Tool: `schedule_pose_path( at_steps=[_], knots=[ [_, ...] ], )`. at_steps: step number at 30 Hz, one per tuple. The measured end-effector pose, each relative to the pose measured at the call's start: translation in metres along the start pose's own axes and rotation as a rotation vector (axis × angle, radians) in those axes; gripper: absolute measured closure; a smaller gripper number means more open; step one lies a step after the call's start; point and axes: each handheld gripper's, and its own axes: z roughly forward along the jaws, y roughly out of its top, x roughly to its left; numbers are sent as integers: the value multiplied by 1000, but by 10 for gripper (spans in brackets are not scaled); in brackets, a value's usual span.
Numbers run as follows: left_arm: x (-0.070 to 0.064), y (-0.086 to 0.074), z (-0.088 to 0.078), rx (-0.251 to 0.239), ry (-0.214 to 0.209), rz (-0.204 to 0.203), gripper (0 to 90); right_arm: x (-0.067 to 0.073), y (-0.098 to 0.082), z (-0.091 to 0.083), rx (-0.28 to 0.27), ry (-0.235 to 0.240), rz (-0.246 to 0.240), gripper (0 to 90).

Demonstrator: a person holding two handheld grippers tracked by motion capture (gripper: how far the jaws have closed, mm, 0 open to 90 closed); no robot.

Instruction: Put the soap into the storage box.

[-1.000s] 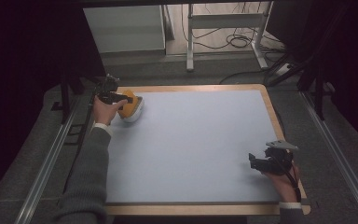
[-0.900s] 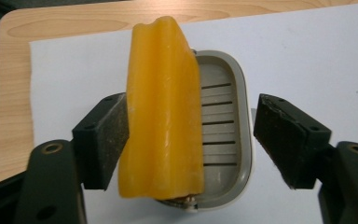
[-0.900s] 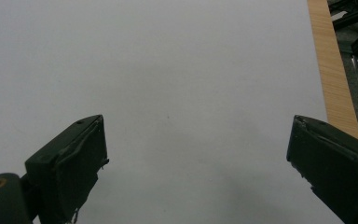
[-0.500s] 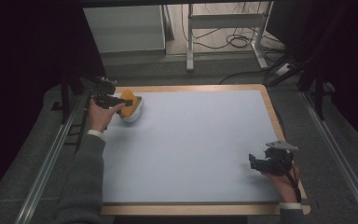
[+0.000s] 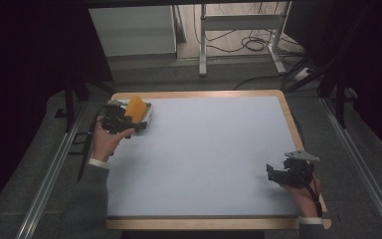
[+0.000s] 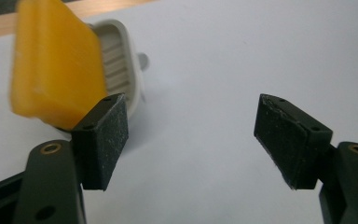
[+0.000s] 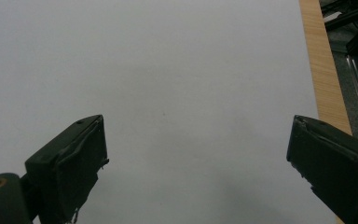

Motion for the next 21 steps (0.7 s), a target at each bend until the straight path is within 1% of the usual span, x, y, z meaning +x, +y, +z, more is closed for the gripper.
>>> schedule_pose_path(
  at_steps=[2, 4, 11, 12, 14, 16, 19, 20, 21],
  knots=[
    [-6, -12, -3, -41, -9, 4, 282, 0, 0, -1, -2, -2, 1, 49],
    [-11, -23, -5, -58, -29, 6, 293, 0, 0, -1, -4, -4, -1, 49],
    [-25, -62, -6, -52, -67, 10, 289, 0, 1, -1, -5, -5, -9, 49],
    [-26, -69, -7, -55, -67, 16, 288, 1, 1, -1, -6, -4, -9, 49],
    [-27, -78, -10, -65, -67, 4, 290, 2, 1, -1, -5, -4, -6, 49],
    [-27, -86, -12, -72, -81, -12, 291, 2, 1, -2, -6, -5, -7, 49],
    [-27, -90, -13, -63, -65, -6, 291, 2, 2, -2, -11, -4, -9, 49],
    [-27, -90, -16, -79, -52, -5, 293, 2, 2, -2, -22, -6, -14, 49],
    [-28, -90, -19, -94, -49, -7, 304, 3, 2, -3, -28, -7, -14, 49]
  ],
)
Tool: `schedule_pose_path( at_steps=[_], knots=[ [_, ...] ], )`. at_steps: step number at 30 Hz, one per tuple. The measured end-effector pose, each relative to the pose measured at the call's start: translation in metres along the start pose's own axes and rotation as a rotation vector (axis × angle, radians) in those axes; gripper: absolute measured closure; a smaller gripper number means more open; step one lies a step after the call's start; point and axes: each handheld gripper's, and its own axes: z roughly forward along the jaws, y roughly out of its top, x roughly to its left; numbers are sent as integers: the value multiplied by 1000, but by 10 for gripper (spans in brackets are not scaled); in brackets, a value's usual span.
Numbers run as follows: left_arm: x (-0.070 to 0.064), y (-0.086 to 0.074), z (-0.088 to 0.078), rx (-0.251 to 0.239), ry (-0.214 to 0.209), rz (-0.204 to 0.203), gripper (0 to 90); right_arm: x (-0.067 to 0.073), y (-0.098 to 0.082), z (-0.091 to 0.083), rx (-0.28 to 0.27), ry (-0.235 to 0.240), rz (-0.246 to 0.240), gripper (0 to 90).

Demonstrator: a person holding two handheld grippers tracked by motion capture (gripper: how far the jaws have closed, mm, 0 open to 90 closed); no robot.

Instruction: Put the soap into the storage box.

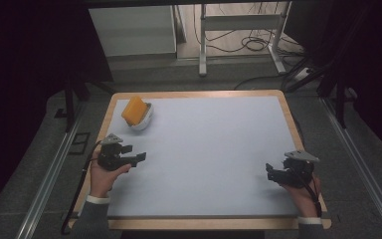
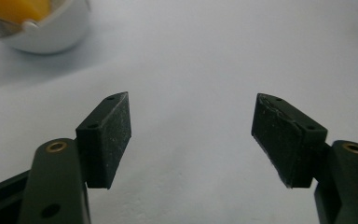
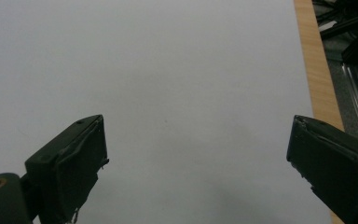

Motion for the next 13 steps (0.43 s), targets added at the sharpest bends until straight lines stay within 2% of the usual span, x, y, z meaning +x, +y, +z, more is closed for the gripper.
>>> schedule_pose_path(
  at_steps=[2, 9, 13],
  knots=[
    [-2, 0, -2, -6, -15, 0, 304, 0, 1, -1, -10, -2, 1, 49],
    [-4, -2, 4, 18, -11, 13, 300, -1, 2, -3, -27, 0, 4, 49],
    [-4, -2, 3, 1, 13, 14, 301, 2, 3, -2, -54, 28, -2, 49]
  ],
)
